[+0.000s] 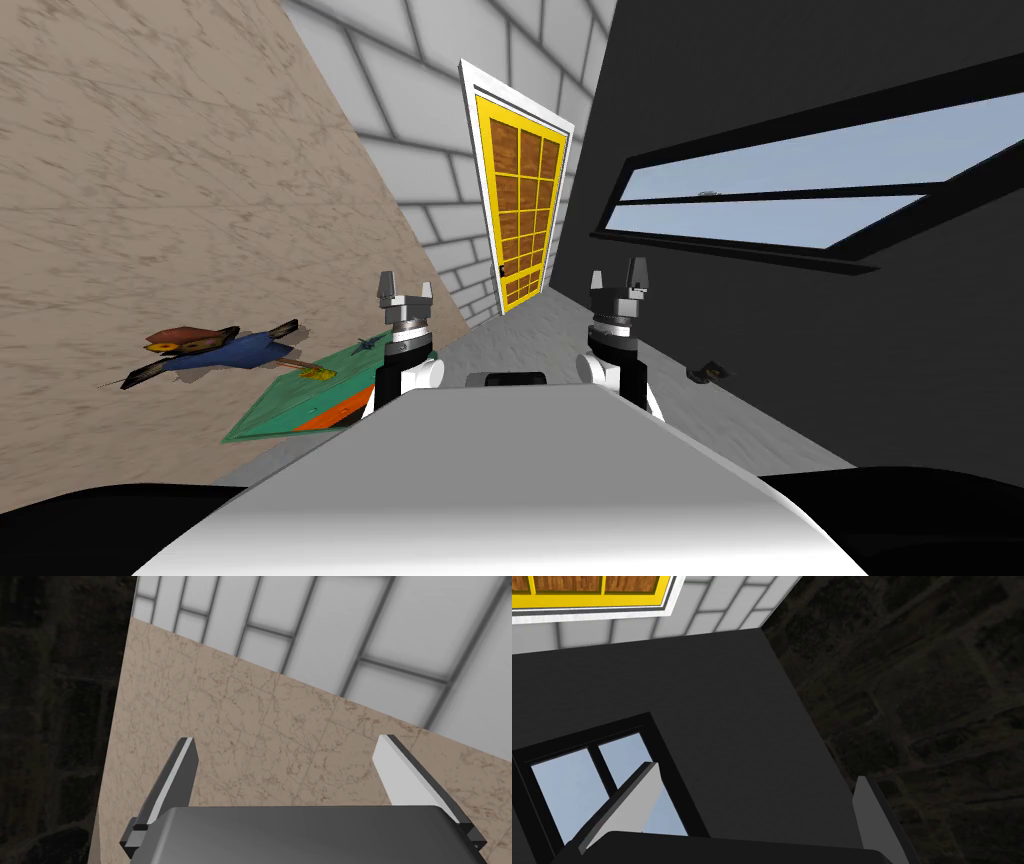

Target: Pull the door open

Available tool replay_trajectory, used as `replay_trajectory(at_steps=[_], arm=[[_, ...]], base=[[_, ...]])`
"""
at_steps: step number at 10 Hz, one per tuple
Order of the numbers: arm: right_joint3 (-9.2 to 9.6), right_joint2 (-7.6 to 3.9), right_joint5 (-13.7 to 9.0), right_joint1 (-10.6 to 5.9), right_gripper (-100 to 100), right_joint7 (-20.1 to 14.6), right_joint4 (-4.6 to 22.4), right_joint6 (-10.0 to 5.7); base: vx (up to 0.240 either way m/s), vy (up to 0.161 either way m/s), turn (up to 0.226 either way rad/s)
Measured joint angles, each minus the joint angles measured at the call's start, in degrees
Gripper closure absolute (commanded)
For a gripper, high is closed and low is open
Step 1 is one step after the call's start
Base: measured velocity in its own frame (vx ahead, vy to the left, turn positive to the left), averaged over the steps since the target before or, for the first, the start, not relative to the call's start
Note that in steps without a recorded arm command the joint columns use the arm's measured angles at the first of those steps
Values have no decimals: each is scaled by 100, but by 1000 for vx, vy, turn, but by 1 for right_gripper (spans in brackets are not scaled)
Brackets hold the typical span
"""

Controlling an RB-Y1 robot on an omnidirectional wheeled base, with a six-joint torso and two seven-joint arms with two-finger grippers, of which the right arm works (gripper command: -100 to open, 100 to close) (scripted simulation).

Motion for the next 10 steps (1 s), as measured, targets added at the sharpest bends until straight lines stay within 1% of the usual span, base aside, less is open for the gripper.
replay_trajectory(at_steps=[1,2,3,5,7,10], arm=[[27,-23,14,-14,-100,49,87,-36],[2,-62,-1,-57,-100,163,202,-41],[-4,-91,-5,-81,-100,257,332,-82],[4,-130,3,-205,-100,487,601,-113],[-4,-207,-9,-256,-100,734,892,-190],[-24,-276,-17,-420,-100,1070,1282,-228]], base=[[83,14,94],[87,46,75],[92,18,93],[99,9,106],[97,-5,102],[83,-19,91]])
